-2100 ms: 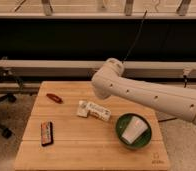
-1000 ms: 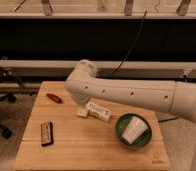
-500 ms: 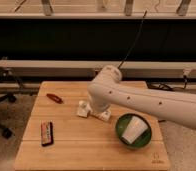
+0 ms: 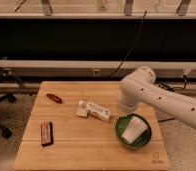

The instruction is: Move the arm in a circular motion

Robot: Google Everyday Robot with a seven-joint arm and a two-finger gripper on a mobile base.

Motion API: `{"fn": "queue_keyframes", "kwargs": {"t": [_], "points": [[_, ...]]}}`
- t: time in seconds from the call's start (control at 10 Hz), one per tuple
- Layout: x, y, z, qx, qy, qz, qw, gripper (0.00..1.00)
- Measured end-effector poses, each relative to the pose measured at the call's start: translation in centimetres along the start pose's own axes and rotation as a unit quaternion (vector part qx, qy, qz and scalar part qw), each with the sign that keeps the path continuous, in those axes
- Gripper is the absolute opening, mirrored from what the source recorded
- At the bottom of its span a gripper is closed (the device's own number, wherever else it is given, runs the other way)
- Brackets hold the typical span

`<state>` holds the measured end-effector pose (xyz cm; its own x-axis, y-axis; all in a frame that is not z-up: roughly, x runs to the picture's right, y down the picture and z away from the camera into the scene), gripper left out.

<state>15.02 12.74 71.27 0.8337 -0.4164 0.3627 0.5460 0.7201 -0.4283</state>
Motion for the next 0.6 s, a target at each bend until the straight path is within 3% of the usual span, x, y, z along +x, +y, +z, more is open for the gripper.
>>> {"fn": "queue_keyframes", "kwargs": {"t": [0.2,0.4,0.6], "points": [[4.0,0.9,1.0,-0.019,0.005,0.043,0.9989,0.00],[7.1,-0.5,1.8,-0.029,0.015,0.075,0.9967,0.00],[8.8,-3.2,2.0,-0.031,0.026,0.090,0.9951,0.00]]}}
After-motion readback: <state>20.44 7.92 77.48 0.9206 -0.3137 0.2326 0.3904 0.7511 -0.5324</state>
